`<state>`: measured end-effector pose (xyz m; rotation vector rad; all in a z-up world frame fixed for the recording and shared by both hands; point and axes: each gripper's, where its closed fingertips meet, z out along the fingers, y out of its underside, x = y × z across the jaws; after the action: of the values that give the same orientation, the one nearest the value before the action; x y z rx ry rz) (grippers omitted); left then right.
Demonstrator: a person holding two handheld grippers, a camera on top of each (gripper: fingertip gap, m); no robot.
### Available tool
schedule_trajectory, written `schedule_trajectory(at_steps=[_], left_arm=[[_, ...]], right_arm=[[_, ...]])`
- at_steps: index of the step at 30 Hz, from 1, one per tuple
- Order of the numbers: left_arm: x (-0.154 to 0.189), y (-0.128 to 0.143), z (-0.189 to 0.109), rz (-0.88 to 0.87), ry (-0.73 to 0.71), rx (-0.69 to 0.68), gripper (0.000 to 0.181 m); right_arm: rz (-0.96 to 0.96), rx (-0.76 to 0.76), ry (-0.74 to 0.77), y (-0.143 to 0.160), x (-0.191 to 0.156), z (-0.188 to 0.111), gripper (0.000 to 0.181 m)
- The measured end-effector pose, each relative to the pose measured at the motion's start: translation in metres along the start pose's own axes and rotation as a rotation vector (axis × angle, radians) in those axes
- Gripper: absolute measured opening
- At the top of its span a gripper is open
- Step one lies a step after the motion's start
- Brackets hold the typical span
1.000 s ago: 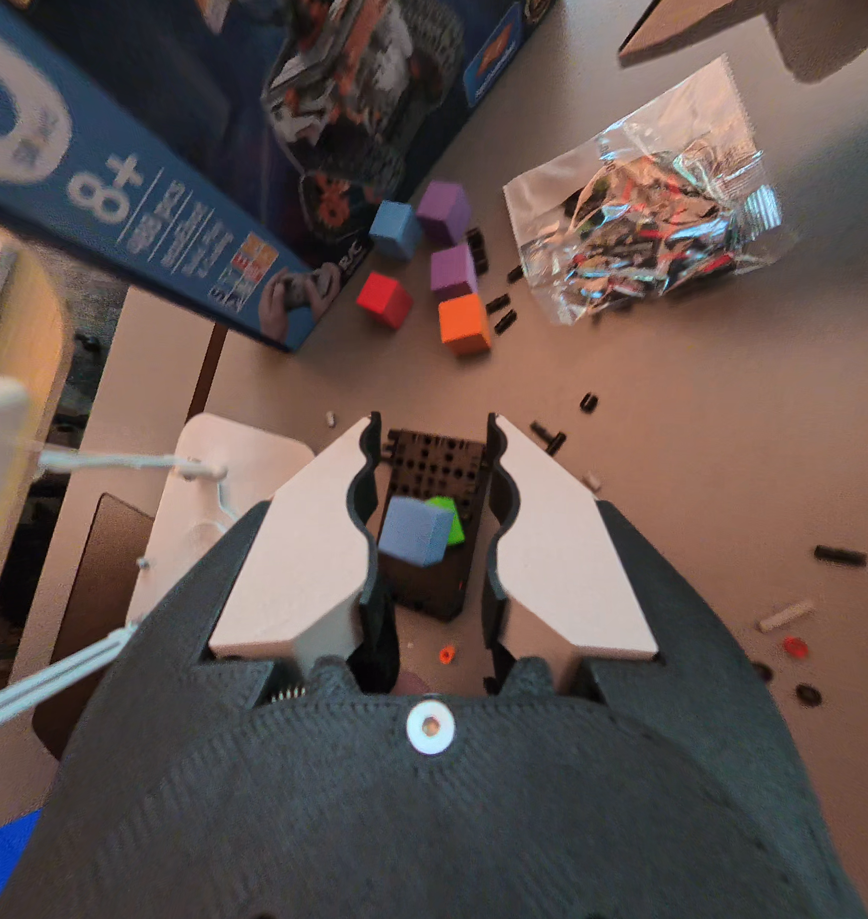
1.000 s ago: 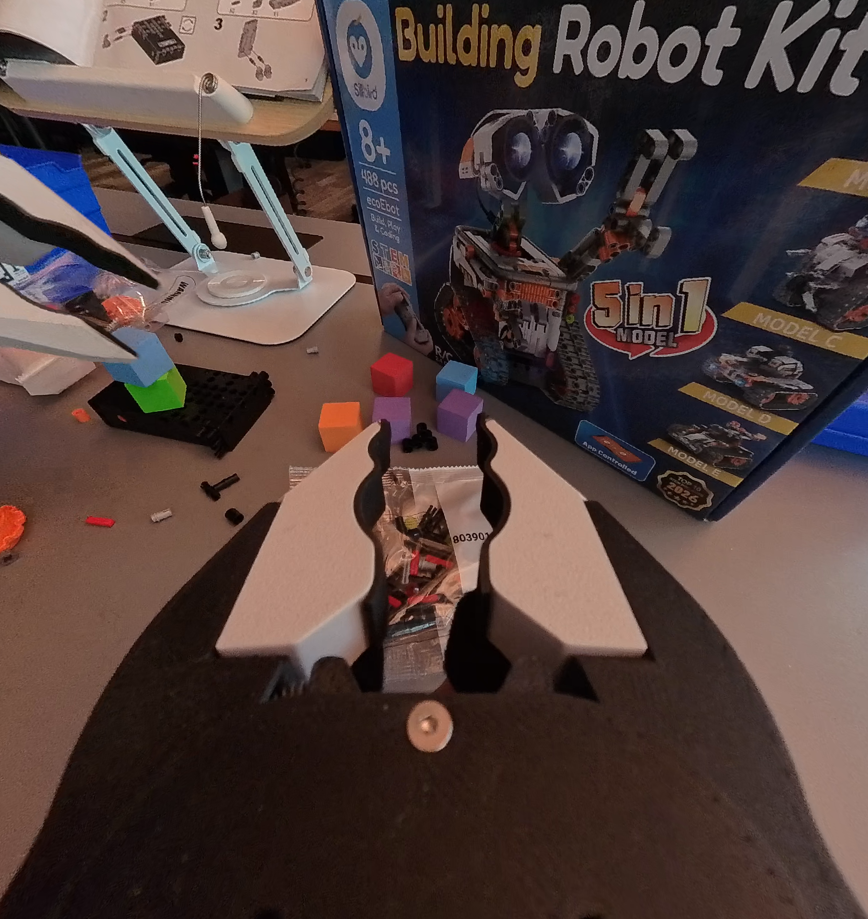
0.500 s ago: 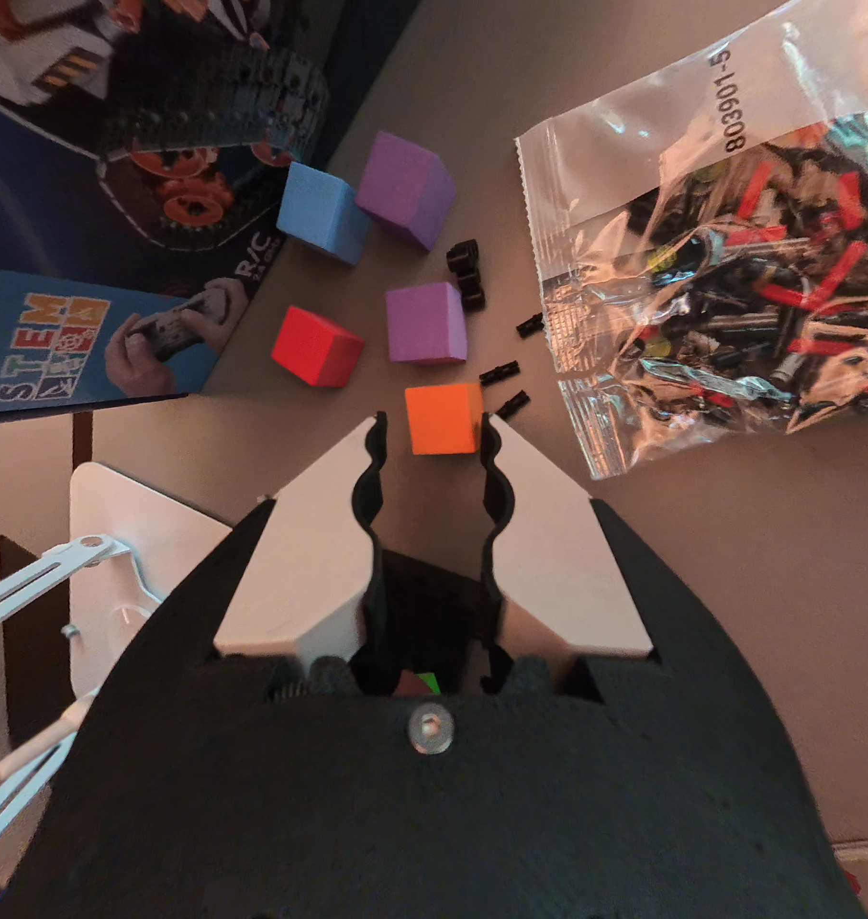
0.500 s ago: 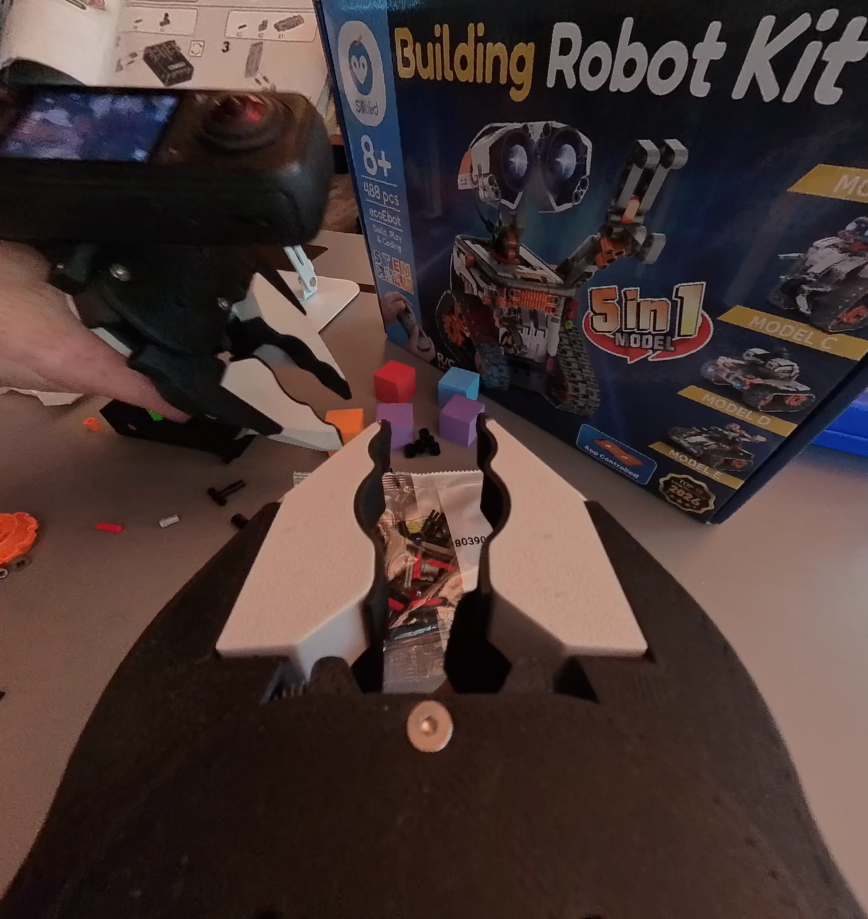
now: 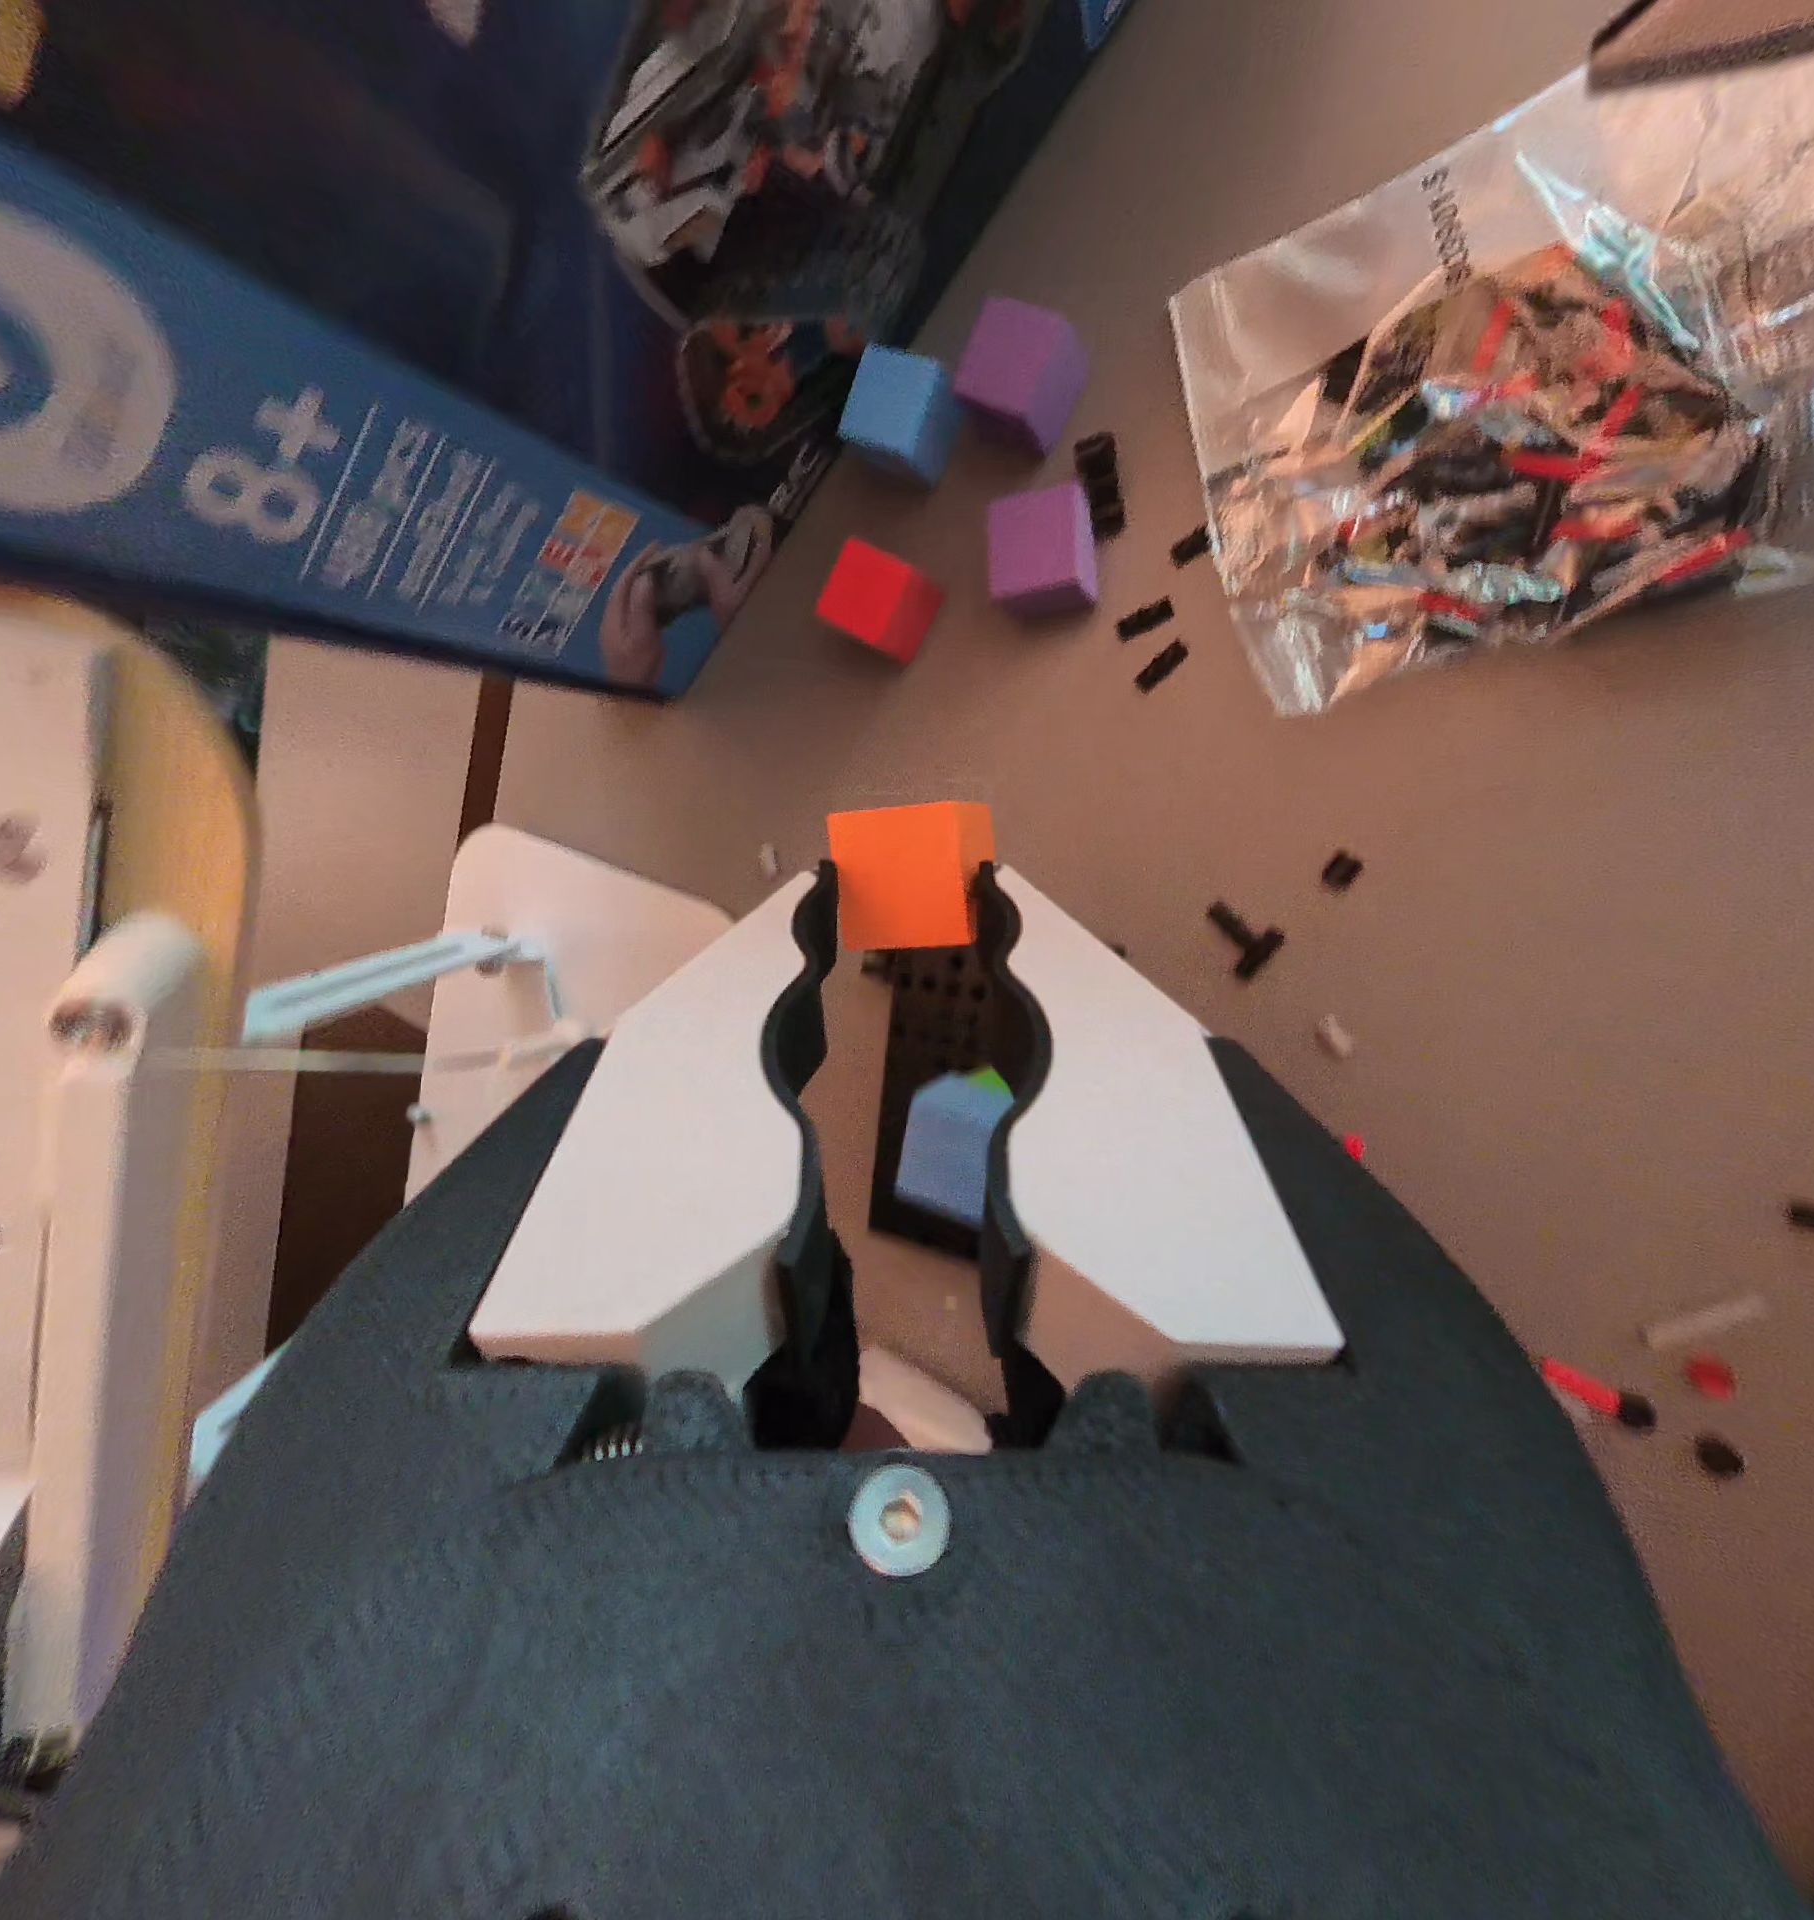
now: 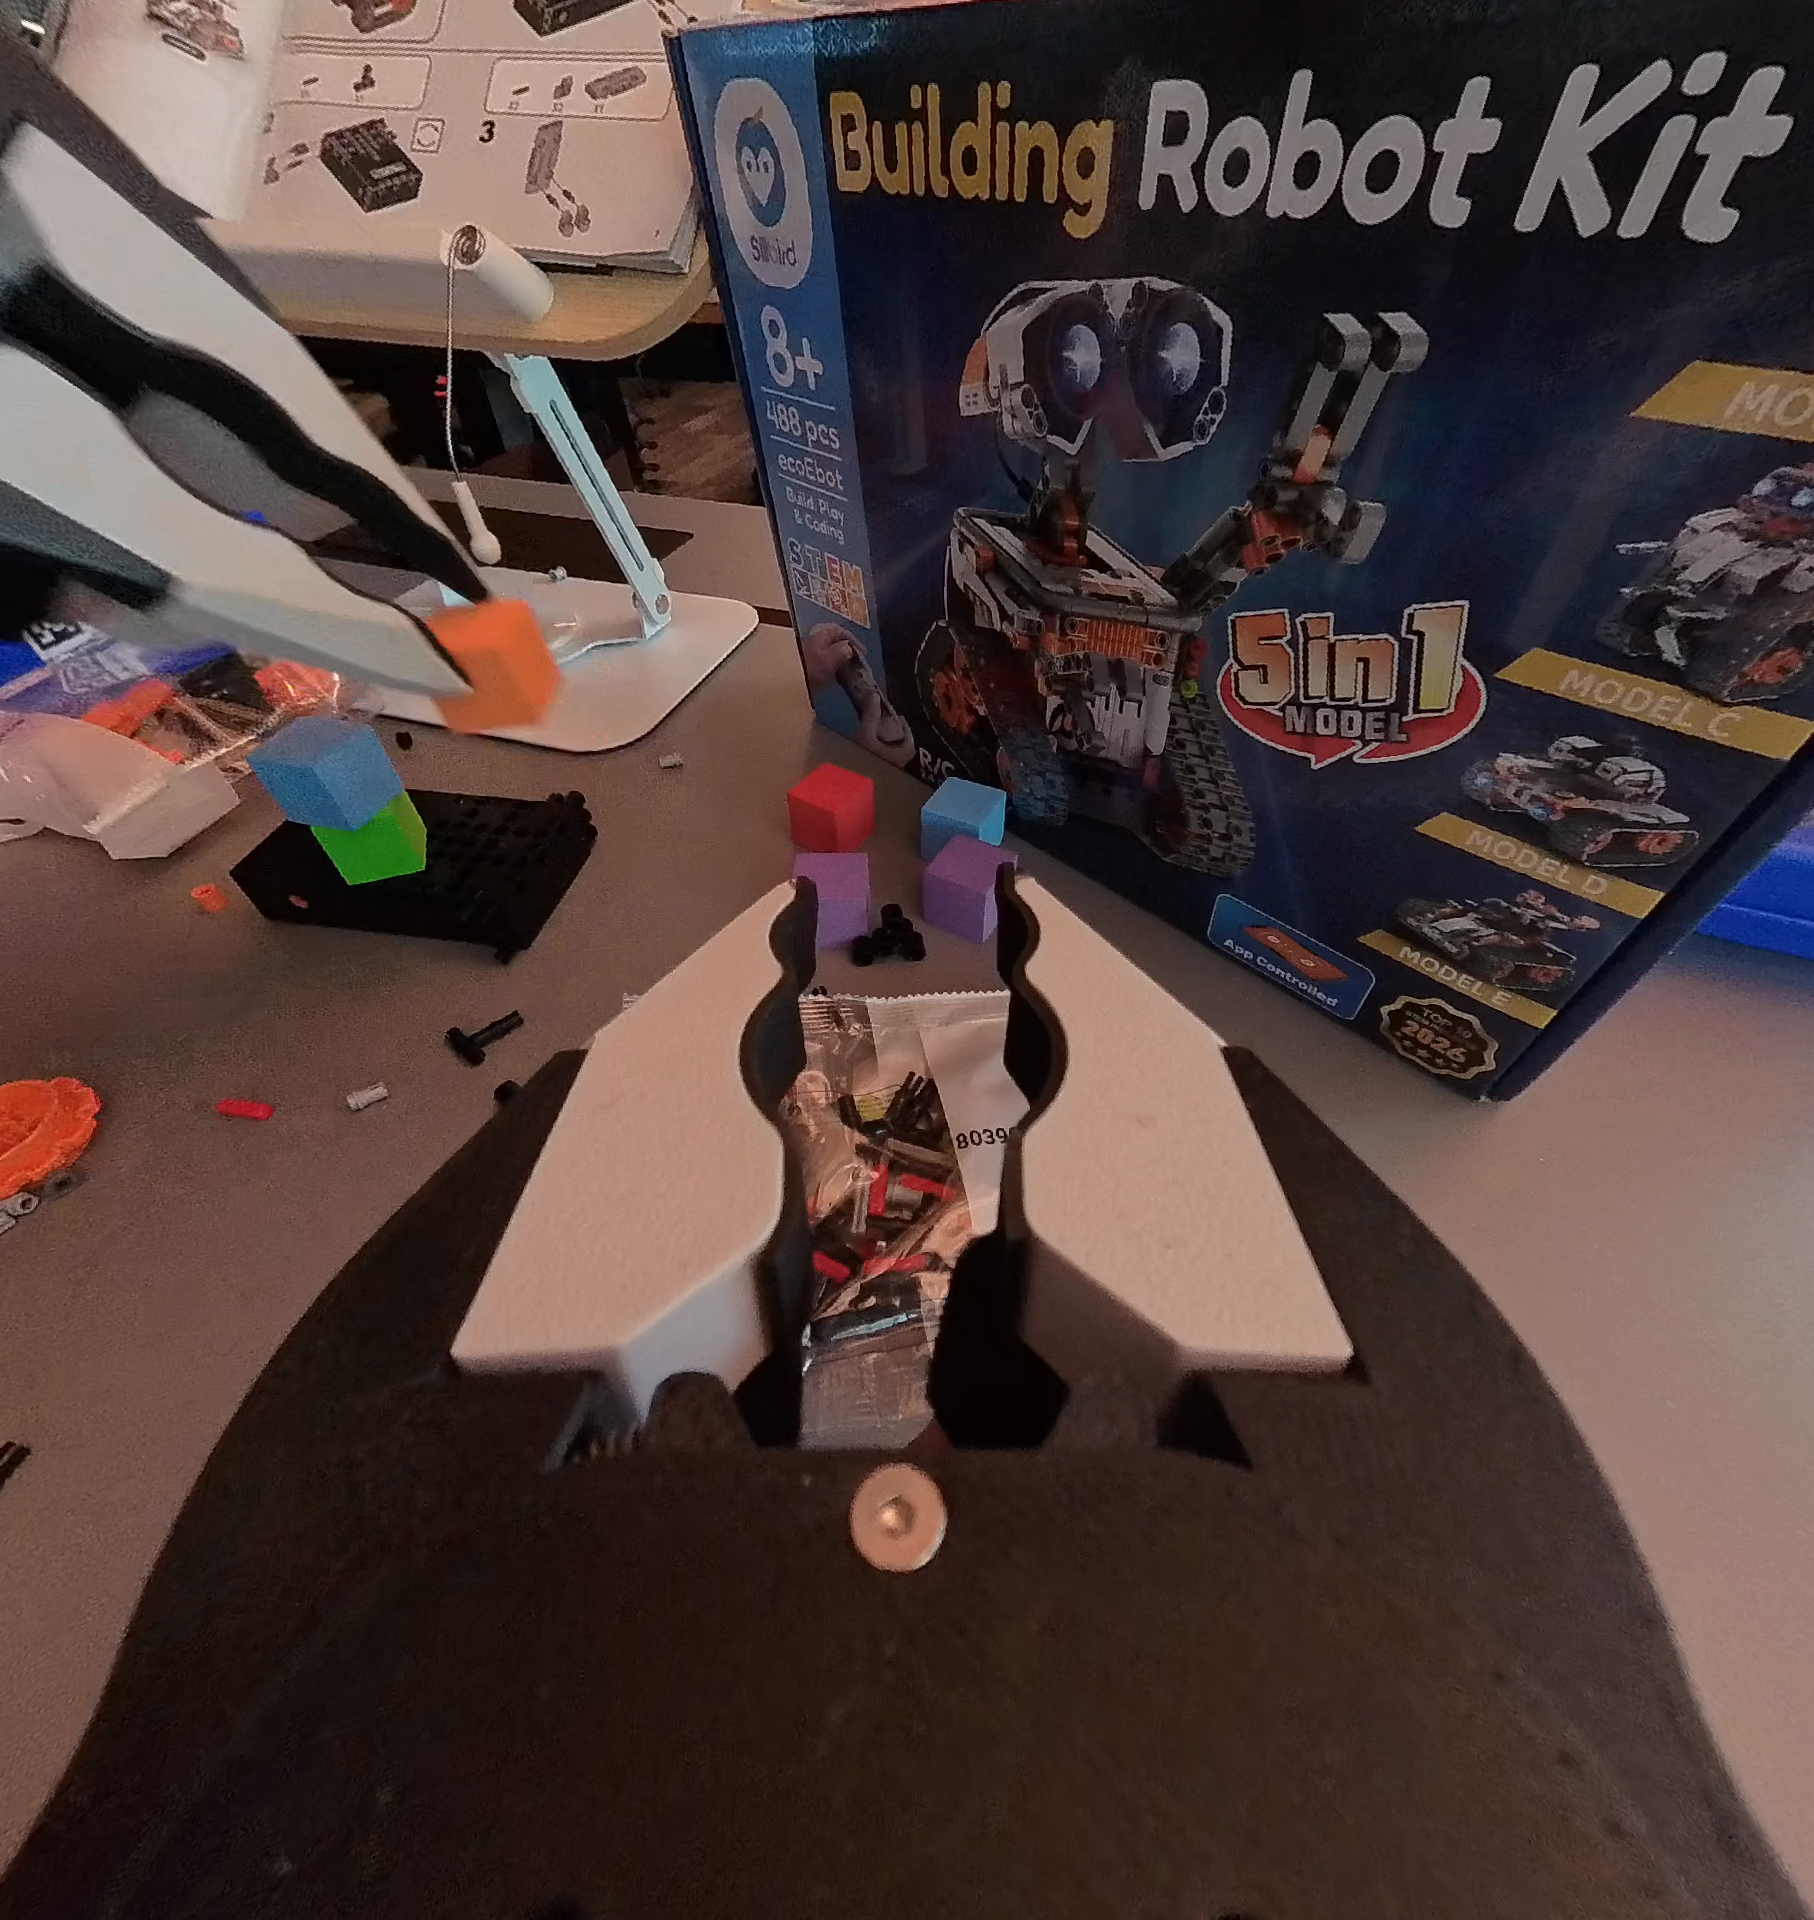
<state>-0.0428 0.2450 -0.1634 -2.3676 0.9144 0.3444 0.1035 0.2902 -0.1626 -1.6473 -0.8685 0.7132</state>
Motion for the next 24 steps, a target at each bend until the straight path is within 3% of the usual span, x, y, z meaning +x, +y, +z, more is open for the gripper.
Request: schedule_trajectory(at_steps=[4,11,18,21,24], left_arm=[[-0.016,0.035,-0.028,-0.051,0.034,-0.008,0.025],[-0.005,0.064,-0.026,-0.053,0.109,-0.045,0.025],[0.003,0.063,-0.014,-0.044,0.12,-0.052,0.026],[-0.006,0.067,-0.017,-0.034,0.065,-0.088,0.042],[-0.01,0.043,-0.029,-0.03,0.006,-0.032,0.048]], right_arm=[[-0.003,-0.001,-0.002,0.0,-0.001,0.0,0.034],[-0.001,-0.012,0.002,0.003,0.0,0.001,0.034],[-0.002,-0.016,0.002,0.004,0.0,0.002,0.034],[0.0,-0.01,0.001,0.002,0.0,0.001,0.034],[0.002,-0.001,0.0,0.0,0.0,0.0,0.034]])
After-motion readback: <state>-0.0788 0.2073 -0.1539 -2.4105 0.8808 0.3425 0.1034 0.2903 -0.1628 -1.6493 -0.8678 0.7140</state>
